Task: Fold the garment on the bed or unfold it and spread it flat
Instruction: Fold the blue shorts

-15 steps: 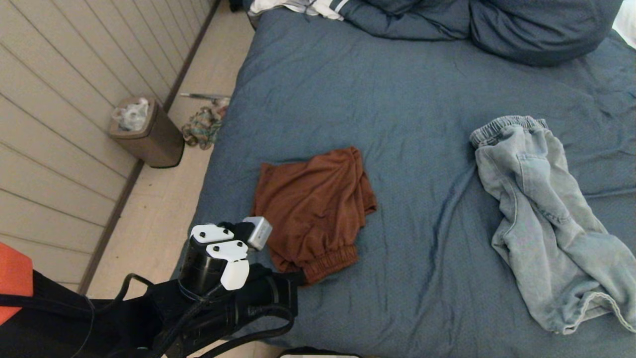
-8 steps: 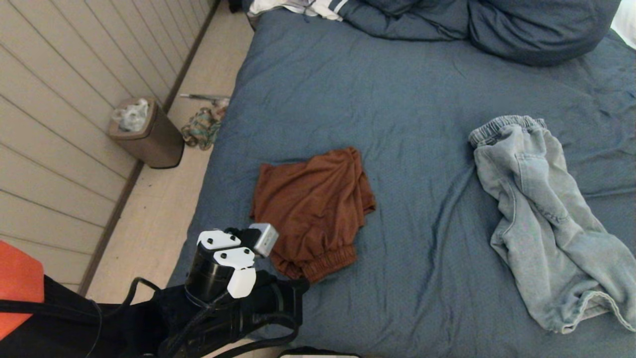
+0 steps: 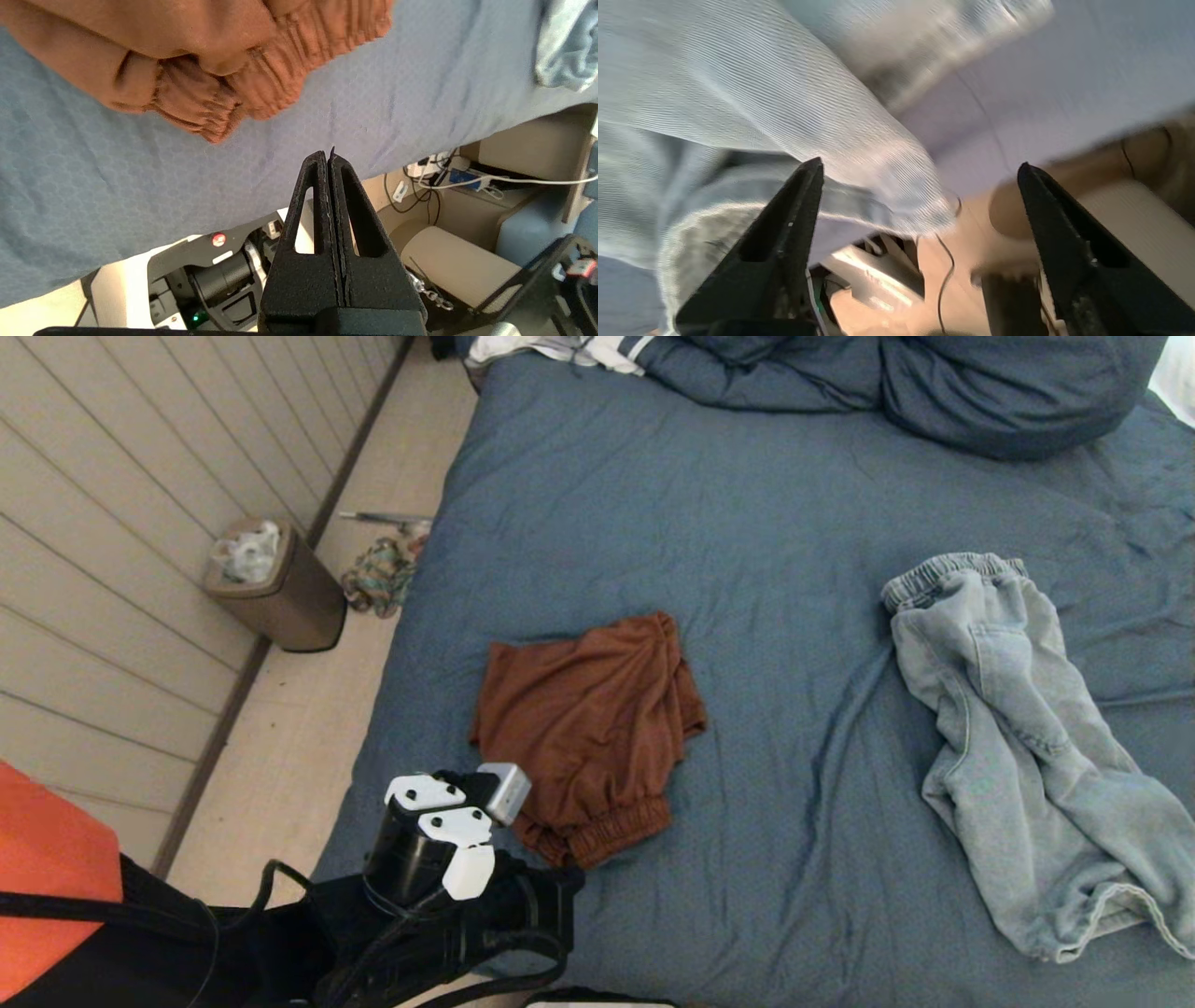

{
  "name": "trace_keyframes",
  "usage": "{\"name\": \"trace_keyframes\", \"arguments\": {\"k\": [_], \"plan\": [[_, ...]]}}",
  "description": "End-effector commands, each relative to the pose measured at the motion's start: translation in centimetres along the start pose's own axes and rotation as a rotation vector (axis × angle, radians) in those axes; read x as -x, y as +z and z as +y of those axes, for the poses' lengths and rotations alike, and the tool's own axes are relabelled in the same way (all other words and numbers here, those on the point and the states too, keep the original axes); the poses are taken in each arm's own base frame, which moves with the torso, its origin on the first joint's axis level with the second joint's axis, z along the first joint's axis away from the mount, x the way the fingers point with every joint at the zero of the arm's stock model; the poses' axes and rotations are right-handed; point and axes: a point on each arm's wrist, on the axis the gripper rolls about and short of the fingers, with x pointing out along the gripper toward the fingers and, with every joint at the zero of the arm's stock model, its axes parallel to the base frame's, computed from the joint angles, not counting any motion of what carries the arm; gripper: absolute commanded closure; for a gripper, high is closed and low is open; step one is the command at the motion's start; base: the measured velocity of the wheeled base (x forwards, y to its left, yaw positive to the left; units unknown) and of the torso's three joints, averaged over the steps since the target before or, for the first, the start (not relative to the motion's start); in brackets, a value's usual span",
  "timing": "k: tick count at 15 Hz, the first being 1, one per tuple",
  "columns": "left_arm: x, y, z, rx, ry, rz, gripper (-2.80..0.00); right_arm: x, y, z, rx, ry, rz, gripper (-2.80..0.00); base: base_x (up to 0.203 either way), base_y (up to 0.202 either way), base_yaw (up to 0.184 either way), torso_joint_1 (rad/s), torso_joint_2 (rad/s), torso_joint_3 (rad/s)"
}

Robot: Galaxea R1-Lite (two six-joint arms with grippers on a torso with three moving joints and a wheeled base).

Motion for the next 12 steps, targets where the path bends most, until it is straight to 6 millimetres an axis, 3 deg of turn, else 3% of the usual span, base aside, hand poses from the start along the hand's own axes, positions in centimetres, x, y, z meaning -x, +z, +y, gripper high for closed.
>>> {"name": "trace_keyframes", "arguments": {"k": [1,8,9,12], "plan": [[-0.5,-0.2,0.1,0.004,0.004,0.003,0.00,-0.6,0.2,-0.1,0.018,0.036,-0.023,-2.80,0.000,0.000,0.000,0.000,0.00,0.000],[-1.2,-0.7,0.4,0.005,0.010,0.016,0.00,-2.8,-0.4,-0.2,0.017,0.055,0.009,-2.80,0.000,0.000,0.000,0.000,0.00,0.000],[-1.2,-0.7,0.4,0.004,0.009,0.017,0.00,-3.0,-0.6,-0.1,0.016,0.059,0.017,0.00,0.000,0.000,0.000,0.000,0.00,0.000],[-1.3,-0.7,0.4,0.005,0.011,0.019,0.00,-3.7,-1.3,0.8,0.015,0.082,0.056,0.00,0.000,0.000,0.000,0.000,0.00,0.000]]}}
